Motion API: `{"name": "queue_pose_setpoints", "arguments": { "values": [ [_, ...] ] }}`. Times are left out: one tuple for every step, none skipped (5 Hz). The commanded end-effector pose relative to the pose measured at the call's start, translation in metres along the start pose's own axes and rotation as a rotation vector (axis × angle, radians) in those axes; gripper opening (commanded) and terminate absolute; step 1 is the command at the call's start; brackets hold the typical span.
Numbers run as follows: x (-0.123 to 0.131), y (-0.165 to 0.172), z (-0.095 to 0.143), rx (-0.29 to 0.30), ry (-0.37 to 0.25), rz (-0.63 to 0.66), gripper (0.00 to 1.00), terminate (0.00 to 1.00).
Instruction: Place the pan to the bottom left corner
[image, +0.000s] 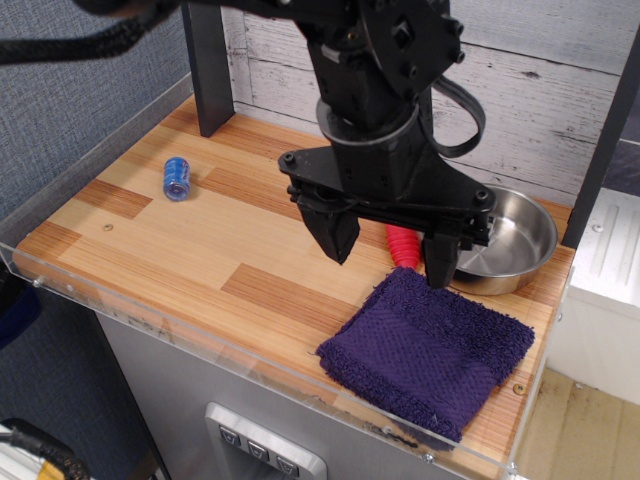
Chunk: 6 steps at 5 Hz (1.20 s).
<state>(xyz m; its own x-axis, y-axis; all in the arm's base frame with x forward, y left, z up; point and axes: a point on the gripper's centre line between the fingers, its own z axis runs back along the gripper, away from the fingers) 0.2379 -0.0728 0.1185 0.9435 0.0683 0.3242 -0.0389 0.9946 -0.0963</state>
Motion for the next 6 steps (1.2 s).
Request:
{"name": "queue_pose_setpoints", "arguments": {
  "values": [
    [0.000,0.000,0.000,0.000,0.000,0.000,1.00,0.00],
    [0.014,-0.008,-0.005,0.036,-0.008,0.125,1.00,0.00],
    [0.025,-0.008,-0.014,0.062,-0.035,0.267,1.00,0.00],
    [0.038,-0.007,-0.022,0.105,-0.049,0.362,1.00,0.00],
    [0.044,-0.005,-0.033,0.157,-0.072,0.502,1.00,0.00],
    [0.055,-0.014,-0.051,0.167,-0.081,0.598,1.00,0.00]
  ]
}}
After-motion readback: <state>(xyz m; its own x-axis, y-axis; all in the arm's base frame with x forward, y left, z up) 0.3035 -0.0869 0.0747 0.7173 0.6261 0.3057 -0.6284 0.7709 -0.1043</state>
